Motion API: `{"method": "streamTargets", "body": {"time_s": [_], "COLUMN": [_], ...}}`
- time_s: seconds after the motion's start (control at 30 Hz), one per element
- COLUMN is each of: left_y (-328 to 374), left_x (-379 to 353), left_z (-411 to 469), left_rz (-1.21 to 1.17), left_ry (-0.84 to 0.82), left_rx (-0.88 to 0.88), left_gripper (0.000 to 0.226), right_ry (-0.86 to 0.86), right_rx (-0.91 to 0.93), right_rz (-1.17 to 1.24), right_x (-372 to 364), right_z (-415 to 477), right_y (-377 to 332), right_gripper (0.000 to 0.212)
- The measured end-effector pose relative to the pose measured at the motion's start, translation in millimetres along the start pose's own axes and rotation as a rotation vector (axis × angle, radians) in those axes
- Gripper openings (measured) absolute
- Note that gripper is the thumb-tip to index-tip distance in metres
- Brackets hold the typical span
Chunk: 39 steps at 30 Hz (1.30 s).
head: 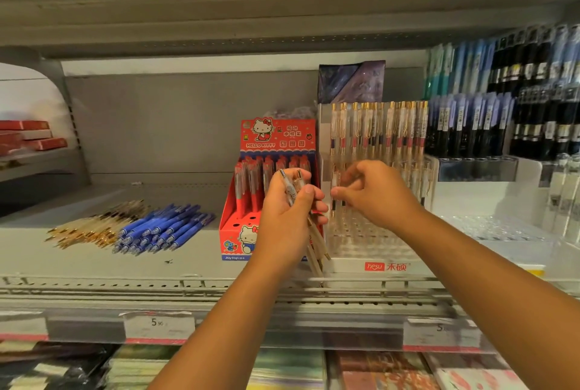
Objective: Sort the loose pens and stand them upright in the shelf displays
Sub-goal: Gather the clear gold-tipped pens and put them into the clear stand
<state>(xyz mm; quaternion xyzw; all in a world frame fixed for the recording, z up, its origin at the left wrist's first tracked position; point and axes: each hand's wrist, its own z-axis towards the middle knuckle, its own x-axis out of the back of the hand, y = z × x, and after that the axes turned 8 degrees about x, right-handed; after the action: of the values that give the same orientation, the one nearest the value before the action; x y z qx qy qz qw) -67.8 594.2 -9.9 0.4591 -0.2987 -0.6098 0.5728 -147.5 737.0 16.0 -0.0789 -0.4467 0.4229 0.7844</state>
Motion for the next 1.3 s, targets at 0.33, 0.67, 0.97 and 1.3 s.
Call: {"method": "streamTargets", "body": {"time_s": [0.33, 0.67, 0.97, 1.3], "left_y": [-3.2, 4.1, 3.4, 2.4], "left_x": [0.8, -6.3, -7.0, 0.0], "left_z": [9.1, 16.0, 22.4, 24.9], "left_rz": [0.073, 0.101, 0.098, -0.072], "left_ry": [0.077, 0.089, 0.035, 0.037], "left_rx": [-0.073, -0.089, -0.084, -0.081], "left_gripper": [0.018, 0.021, 0.019, 0.015], "right_ry": [-0.047, -0.160, -0.207, 0.163], "right_rx": [0.078, -0.024, 0.050, 0.078], "right_rz": [0.380, 0.748, 0.601, 0.481], "right_x": [10.1, 5.4, 11.0, 20.6], "right_z": [-17.5, -24.2, -22.2, -12.6], "right_y": [-28.0, -29.3, -17.3, -4.6], "right_gripper": [0.010, 0.041, 0.045, 0.068]}}
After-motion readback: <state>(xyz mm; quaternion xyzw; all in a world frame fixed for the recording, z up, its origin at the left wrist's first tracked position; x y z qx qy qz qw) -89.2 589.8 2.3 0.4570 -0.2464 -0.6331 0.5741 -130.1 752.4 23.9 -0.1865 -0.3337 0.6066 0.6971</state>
